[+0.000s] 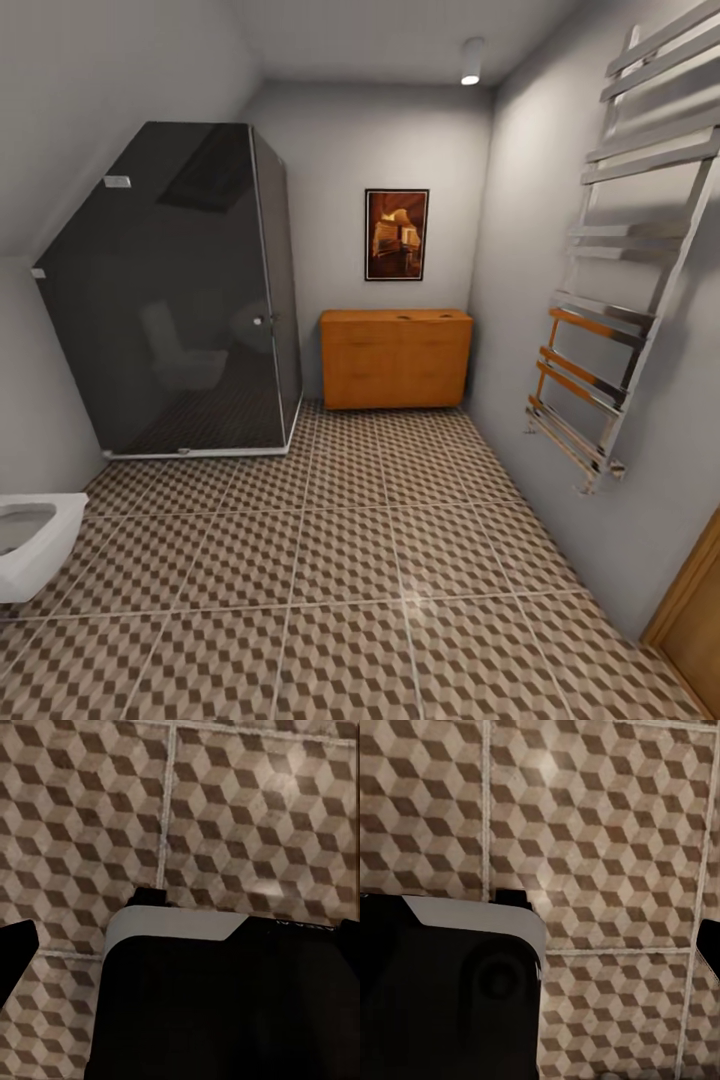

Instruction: Take the four mousetraps from the cabinet in the bathroom and place them on the bathroom floor. Make sure all four end up on the same floor surface, and ensure that at least two of them are either under or directly next to the same bathroom sink.

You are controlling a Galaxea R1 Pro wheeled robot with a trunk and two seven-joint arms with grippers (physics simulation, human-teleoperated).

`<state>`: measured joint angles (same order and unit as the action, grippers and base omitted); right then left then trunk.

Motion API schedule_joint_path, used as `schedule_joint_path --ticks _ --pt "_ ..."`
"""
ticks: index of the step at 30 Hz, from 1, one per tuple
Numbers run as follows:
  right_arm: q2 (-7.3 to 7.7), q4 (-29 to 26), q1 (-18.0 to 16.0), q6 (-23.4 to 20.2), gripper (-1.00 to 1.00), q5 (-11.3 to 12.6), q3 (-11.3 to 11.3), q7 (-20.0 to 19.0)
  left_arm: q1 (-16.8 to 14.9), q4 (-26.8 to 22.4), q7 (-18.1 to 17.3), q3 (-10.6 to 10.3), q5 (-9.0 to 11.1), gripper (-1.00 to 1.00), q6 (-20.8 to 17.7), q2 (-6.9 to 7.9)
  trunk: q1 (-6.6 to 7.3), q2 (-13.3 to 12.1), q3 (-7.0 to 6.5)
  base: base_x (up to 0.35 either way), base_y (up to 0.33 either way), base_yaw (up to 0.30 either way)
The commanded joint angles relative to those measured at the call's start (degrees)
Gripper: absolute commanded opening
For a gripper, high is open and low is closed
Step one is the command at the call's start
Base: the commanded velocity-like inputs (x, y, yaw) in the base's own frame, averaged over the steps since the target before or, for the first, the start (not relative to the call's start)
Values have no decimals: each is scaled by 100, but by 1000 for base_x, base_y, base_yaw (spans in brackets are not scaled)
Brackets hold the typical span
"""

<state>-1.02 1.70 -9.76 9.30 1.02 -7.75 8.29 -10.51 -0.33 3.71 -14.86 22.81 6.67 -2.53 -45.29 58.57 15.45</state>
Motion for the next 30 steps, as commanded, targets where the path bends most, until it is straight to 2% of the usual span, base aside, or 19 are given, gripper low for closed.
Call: schedule_joint_path --ticks 1,15,25,30 --pt "-3 17 -8 28 100 11 -42 24 -4 4 12 -49 39 100 6 -2 -4 4 7 321 0 2" --pt "20 14 -8 44 100 36 -42 24 -4 -2 -11 -51 39 100 -33 -1 -4 4 7 322 0 -6" --pt "9 14 -8 37 100 47 -40 24 -4 -1 -11 -52 39 100 -34 -1 -4 4 -1 322 0 -184" --pt "14 14 -8 37 100 48 -40 24 -4 -2 -10 -51 39 100 -34 -1 -4 4 -1 322 0 -48"
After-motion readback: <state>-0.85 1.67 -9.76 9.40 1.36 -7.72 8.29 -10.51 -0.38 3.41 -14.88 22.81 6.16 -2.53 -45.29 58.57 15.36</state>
